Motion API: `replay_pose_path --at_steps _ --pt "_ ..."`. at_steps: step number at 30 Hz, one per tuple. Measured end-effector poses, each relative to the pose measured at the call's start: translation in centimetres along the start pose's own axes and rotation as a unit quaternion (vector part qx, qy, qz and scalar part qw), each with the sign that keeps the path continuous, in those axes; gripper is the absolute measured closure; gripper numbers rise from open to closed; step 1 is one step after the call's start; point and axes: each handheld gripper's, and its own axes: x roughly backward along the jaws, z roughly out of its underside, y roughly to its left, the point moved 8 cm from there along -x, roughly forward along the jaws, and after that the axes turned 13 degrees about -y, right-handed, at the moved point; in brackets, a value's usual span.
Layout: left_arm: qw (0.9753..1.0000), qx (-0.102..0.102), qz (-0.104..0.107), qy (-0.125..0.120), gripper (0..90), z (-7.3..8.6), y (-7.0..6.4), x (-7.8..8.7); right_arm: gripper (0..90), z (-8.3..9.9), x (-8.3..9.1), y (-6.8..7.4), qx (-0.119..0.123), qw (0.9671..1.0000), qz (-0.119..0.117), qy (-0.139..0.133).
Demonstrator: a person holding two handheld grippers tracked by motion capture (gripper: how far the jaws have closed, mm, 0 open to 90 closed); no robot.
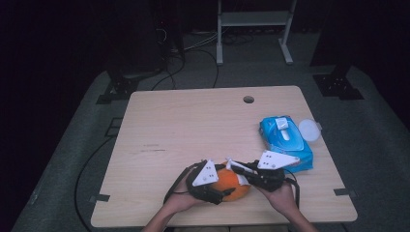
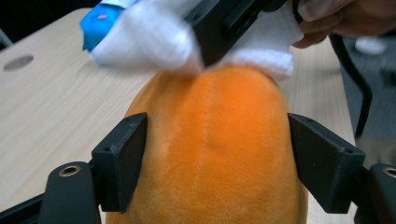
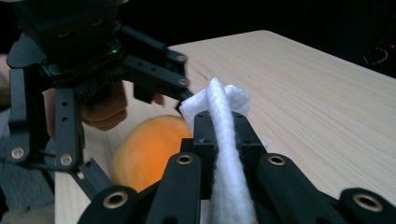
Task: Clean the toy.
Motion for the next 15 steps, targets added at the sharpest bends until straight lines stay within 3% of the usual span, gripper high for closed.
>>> replay_pose_path --at_steps 2,5,7,8,9,12,15 --pt "0.9999 0.008 0.006 -0.006 22.8 0.0 0.2 0.3 82.3 0.1 -0.1 0.2 0.017 0.9998 0.000 0.009" --pt "0.9992 0.031 0.010 -0.025 15.0 -0.1 0.7 0.6 82.3 0.5 0.5 -0.7 0.002 0.9999 0.006 0.010" --pt "0.9982 0.058 -0.002 -0.013 6.7 0.2 1.3 0.6 82.3 0.9 0.8 -1.2 -0.013 0.9998 0.008 0.010" --pt "0.9970 0.077 0.003 -0.012 6.8 0.3 1.4 0.5 82.3 0.9 0.9 -1.4 -0.016 0.9998 0.009 0.009" --pt "0.9968 0.079 0.002 -0.013 9.6 0.4 1.5 0.6 82.3 1.0 1.0 -1.6 -0.019 0.9998 0.008 0.009" --pt "0.9981 0.060 -0.003 -0.011 20.9 0.2 1.1 0.5 82.3 0.8 1.0 -1.6 -0.020 0.9997 0.013 0.009" --pt "0.9997 0.022 -0.004 -0.005 24.0 -0.3 0.3 0.0 82.3 0.1 0.5 -0.5 -0.017 0.9999 0.001 0.002"
